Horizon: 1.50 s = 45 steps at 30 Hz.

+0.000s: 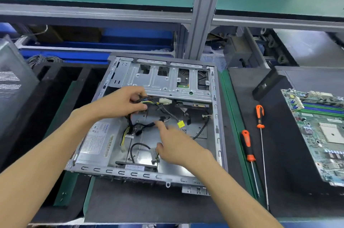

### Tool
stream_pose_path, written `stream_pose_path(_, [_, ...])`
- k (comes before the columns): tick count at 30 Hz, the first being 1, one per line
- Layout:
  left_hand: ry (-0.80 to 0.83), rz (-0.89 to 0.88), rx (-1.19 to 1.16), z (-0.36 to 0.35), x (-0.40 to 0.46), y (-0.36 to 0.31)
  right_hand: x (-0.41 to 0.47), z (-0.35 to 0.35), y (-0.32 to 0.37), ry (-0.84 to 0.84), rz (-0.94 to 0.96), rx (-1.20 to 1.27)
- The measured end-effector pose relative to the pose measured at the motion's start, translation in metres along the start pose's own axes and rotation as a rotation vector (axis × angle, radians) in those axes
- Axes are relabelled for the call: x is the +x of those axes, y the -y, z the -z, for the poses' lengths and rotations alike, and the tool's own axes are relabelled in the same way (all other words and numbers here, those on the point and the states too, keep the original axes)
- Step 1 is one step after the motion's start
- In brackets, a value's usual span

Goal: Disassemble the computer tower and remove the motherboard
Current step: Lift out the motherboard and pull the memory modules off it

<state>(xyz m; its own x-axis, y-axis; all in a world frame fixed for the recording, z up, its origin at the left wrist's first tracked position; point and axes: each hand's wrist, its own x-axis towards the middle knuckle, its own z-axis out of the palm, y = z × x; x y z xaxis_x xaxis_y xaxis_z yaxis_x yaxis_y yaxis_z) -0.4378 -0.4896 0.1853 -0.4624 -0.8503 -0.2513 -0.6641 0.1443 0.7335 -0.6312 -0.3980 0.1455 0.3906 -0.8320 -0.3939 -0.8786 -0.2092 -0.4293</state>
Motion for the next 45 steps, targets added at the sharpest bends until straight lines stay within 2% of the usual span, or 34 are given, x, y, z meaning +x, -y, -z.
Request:
stream_pose_path(6, [-0.014,0.029,-0.176,-0.008,-0.003,0.007,0.034,-0.006,-0.003,0.186,-0.123,-0.107])
stream_pose_path(9, [-0.040,0.040,-0.169,-0.008,-0.001,0.011,0.040,-0.010,-0.006,0.275,-0.208,-0.252])
stream_pose_path(12, [-0.094,0.039,-0.126,-0.007,-0.001,0.010,0.039,-0.010,-0.007,0.244,-0.202,-0.466])
stream_pose_path(14, [-0.122,0.054,-0.146,-0.005,-0.003,0.008,0.035,-0.013,-0.010,0.194,-0.152,-0.457])
stream_pose_path(16, [-0.150,0.048,-0.155,0.000,-0.005,0.003,0.031,-0.015,-0.015,0.183,-0.108,-0.341])
stream_pose_path(20, [-0.188,0.044,-0.112,0.005,-0.005,-0.014,0.032,-0.012,-0.015,0.260,-0.027,0.206])
stream_pose_path(22, [-0.235,0.058,-0.004,0.006,-0.006,-0.023,0.031,-0.010,-0.008,0.269,0.079,0.229])
stream_pose_path(25, [-0.400,0.009,0.092,0.013,-0.012,-0.031,0.024,-0.004,-0.003,0.110,0.193,0.238])
stream_pose_path(28, [-0.473,-0.008,0.155,0.024,-0.020,-0.032,0.007,0.018,-0.005,0.003,0.277,0.420])
stream_pose_path(30, [-0.416,0.024,0.144,0.027,-0.026,-0.032,-0.007,0.040,-0.006,-0.106,0.340,0.569])
stream_pose_path(34, [-0.245,0.051,-0.100,0.029,-0.039,-0.049,-0.018,0.067,-0.011,-0.536,0.337,0.805])
stream_pose_path(36, [-0.108,0.017,-0.267,0.029,-0.047,-0.064,-0.016,0.073,-0.008,-0.678,0.339,0.788])
stream_pose_path(38, [0.014,-0.013,-0.303,0.029,-0.053,-0.078,-0.012,0.076,0.001,-0.753,0.377,0.680])
stream_pose_path(40, [0.031,-0.050,-0.136,0.031,-0.059,-0.087,-0.006,0.077,0.013,-0.764,0.446,0.612])
stream_pose_path(42, [-0.086,-0.101,0.007,0.038,-0.065,-0.090,-0.004,0.079,0.027,-0.682,0.499,0.741])
stream_pose_path(45, [-0.224,-0.176,-0.133,0.060,-0.081,-0.086,0.003,0.086,0.039,-0.446,0.483,0.984])
